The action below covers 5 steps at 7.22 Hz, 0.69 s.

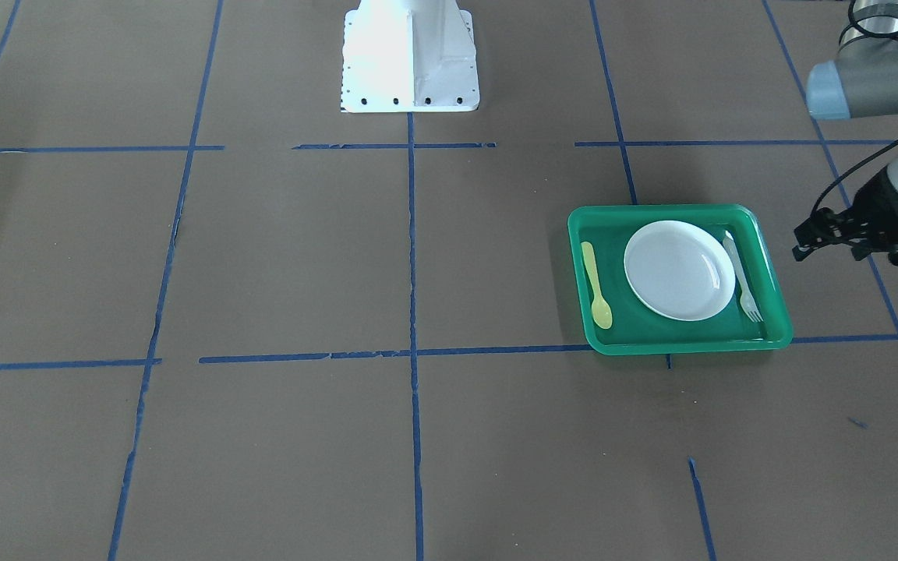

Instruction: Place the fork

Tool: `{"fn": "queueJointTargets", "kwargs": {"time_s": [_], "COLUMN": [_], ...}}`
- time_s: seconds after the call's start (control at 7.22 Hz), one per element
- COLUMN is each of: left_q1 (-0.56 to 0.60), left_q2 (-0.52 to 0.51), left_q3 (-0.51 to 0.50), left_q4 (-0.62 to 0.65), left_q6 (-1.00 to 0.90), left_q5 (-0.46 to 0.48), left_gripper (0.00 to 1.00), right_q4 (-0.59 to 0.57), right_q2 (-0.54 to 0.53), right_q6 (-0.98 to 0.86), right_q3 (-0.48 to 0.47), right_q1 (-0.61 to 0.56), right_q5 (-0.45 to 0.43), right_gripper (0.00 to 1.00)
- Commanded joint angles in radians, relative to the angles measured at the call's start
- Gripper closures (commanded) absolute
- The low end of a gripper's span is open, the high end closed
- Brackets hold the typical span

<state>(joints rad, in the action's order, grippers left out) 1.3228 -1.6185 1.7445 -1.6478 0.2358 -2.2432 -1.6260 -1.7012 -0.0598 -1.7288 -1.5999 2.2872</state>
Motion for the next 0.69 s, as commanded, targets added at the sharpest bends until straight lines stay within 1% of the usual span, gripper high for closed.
{"fn": "queueJointTargets", "kwargs": {"time_s": [0.0, 0.14, 0.28, 0.55], "left_q1": [0.172, 0.25, 0.265, 0.265], "left_q2": [0.055, 0.09, 0.142, 0.149], "left_q3": [0.004, -0.009, -0.005, 0.007], "left_q4": [0.109, 0.126, 0.111, 0.111], "left_q6": [-0.284, -0.288, -0.296, -0.296], "left_q5": [-0.009, -0.085, -0.151, -0.151], "left_gripper": [0.0, 0.0, 0.0, 0.0], "right_q4": [0.0, 0.0, 0.0, 0.0], "right_q2": [0.0, 0.0, 0.0, 0.0], "right_q6": [0.0, 0.0, 0.0, 0.0], "right_q3": [0.0, 0.0, 0.0, 0.0], "right_q1": [0.0, 0.0, 0.0, 0.0], "right_q5": [0.0, 0.0, 0.0, 0.0], "right_gripper": [0.0, 0.0, 0.0, 0.0]}}
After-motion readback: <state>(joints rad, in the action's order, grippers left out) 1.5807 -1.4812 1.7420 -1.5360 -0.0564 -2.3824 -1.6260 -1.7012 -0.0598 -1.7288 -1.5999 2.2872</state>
